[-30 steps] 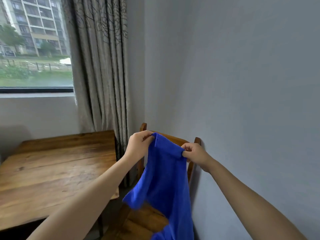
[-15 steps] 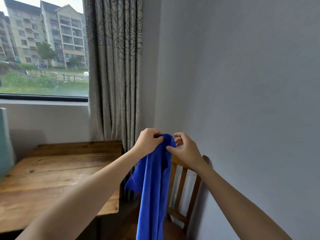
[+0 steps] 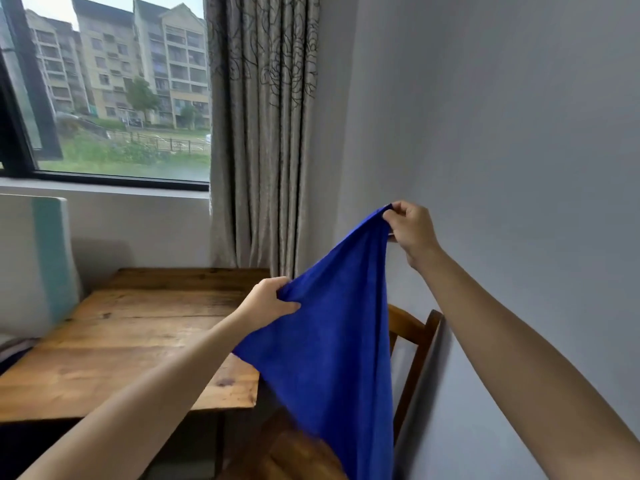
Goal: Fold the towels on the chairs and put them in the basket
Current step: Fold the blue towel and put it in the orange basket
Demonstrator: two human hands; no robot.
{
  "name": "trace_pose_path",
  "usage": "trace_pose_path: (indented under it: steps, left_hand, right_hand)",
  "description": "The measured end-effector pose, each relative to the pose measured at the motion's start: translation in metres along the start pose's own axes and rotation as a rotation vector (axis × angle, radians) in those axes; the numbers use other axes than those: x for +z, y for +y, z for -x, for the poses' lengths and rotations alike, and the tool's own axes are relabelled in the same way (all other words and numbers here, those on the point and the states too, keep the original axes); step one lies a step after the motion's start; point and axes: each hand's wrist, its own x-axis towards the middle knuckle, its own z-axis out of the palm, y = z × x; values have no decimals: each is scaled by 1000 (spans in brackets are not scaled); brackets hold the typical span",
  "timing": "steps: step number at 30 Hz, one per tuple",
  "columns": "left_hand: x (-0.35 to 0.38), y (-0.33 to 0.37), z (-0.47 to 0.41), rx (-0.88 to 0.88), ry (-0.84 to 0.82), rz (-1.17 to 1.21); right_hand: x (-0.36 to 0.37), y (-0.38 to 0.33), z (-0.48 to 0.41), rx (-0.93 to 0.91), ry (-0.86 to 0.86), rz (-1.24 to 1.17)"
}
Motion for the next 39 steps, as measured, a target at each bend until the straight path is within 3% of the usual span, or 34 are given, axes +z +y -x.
trace_pose_path:
  steps: [4,8,14,24,29,39]
  left_hand:
    - [-20,-31,11,-195,48,201]
    - [-46,-40,15,-280,116,462]
    - [-75,-24,-3,-259,199,952]
    - [-105,-3,-34,-186,363,937]
    - [-79,-25,-4,-247,281,900]
    - [-22,-84,67,-444,273,943]
  right_hand:
    - [-16,6,-21,47,50,-39]
    - [-21,21,-28,57,27,0]
    - [-30,31,-43,73,40,-14]
    - [-35,57,-53,128,107,-108]
    - [-32,96,-25,168,130,-2]
    - [-11,162,49,259,111,282]
